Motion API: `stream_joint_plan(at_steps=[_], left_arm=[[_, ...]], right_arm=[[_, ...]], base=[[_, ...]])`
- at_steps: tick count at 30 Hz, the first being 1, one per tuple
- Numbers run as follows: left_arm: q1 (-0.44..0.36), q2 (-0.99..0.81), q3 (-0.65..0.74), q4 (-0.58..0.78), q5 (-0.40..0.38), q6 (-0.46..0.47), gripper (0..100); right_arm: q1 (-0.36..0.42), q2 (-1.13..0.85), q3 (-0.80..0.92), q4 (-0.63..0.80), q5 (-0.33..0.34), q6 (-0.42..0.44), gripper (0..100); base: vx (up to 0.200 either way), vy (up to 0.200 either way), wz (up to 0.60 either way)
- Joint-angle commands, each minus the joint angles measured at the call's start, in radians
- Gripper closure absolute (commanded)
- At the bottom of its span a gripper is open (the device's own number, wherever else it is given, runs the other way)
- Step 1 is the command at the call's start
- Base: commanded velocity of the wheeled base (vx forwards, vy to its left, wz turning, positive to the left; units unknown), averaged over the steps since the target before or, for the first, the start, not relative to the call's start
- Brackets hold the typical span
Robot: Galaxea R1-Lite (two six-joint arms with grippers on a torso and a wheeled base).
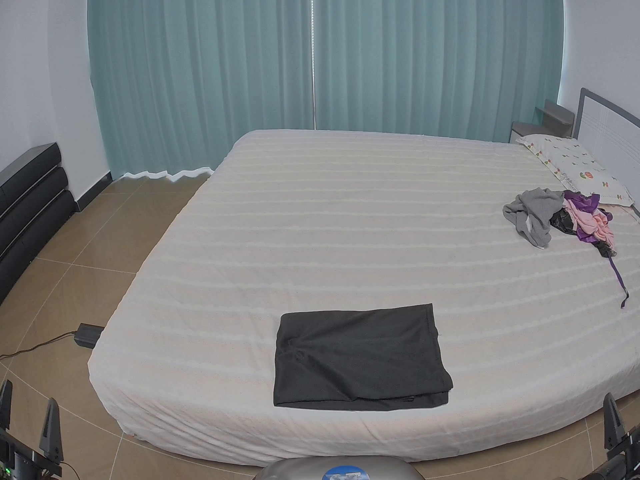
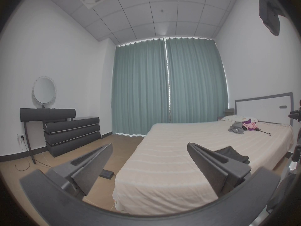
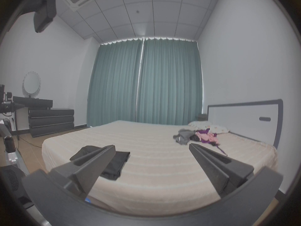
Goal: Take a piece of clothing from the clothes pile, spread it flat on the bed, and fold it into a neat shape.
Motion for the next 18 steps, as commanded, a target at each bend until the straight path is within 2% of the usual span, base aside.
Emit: stream_joint_plan(at_steps=[1, 4, 10, 13, 14, 16, 18], left_arm=[[0.000, -0.001, 0.022, 0.021, -0.024, 0.021, 0], [0.000, -0.003, 0.022, 0.023, -0.029, 0.024, 0], [0.000, -0.005, 0.022, 0.029, -0.007, 0.022, 0], [0.000, -0.001, 0.022, 0.031, -0.006, 0.011, 0], [0.000, -0.001, 0.022, 0.035, -0.016, 0.004, 0], [0.000, -0.001, 0.022, 0.037, -0.050, 0.005, 0], [0.000, -0.001, 0.020, 0.037, -0.073, 0.005, 0]], right_arm=[[-0.001, -0.010, 0.005, 0.047, -0.068, 0.036, 0], [-0.001, -0.010, -0.007, 0.084, -0.137, 0.036, 0], [-0.001, -0.010, -0.007, 0.081, -0.134, 0.048, 0], [-0.001, -0.010, -0.007, 0.081, -0.102, 0.058, 0], [-0.001, -0.010, -0.007, 0.082, -0.033, 0.075, 0], [-0.001, -0.010, -0.007, 0.081, 0.018, 0.084, 0], [-0.001, -0.010, -0.007, 0.082, 0.018, 0.082, 0]], base=[[0.000, 0.000, 0.00], [0.000, 0.000, 0.00], [0.000, 0.000, 0.00], [0.000, 0.000, 0.00], [0.000, 0.000, 0.00], [0.000, 0.000, 0.00], [0.000, 0.000, 0.00]])
